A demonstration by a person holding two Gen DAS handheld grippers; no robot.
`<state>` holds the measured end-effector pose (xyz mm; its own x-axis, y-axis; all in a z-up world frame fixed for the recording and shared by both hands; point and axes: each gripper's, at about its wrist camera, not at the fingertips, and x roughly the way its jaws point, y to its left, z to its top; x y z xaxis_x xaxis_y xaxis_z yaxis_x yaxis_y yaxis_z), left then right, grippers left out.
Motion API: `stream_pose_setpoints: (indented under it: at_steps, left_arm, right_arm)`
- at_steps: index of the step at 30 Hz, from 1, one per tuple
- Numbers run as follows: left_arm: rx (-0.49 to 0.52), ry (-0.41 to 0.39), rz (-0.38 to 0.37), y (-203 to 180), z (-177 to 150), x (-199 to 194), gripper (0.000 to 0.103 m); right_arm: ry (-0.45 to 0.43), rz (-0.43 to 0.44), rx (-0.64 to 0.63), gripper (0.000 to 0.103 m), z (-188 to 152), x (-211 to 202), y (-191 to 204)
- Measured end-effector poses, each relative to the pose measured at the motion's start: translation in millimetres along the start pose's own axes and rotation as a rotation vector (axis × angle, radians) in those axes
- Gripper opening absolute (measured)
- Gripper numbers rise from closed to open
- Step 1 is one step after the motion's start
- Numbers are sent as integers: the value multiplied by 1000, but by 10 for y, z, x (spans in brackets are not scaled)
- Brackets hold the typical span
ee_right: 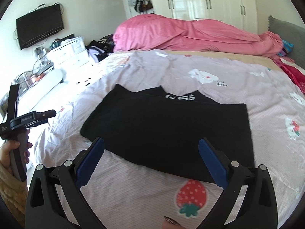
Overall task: Fold small clothes
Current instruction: 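Open both tools and withdraw them from the folded black shirt, then close the right tool on the folded shirt's edge and lift it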
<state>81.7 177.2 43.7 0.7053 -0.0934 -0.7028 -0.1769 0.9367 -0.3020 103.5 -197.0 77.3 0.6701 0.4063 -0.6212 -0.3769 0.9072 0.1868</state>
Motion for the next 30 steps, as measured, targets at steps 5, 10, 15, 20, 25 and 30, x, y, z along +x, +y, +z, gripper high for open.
stream_pose_setpoints:
  at_steps: [5,10,15,20,25,30]
  left_arm:
    - [-12,-4,14,88,53,-8,93]
    - [-16,-4,32,151,122,18,93]
    - [-17,0,51,213,181,56,93]
    - [-24,4,60,247,223,104,93]
    - [-19,14,70,252,281,190,93]
    - [-14,33,78,257,353,335,93]
  right_arm:
    - [16,36,-62,98,20,142,279]
    - [37,68,-115,98,0,332,549]
    - [58,86,-156,98,-37,512,773]
    - [94,64,-200,98,-76,729,957]
    - [127,19,-258,98,-162,978,1121]
    - [134,-34,-357,98,-274,1171,1287]
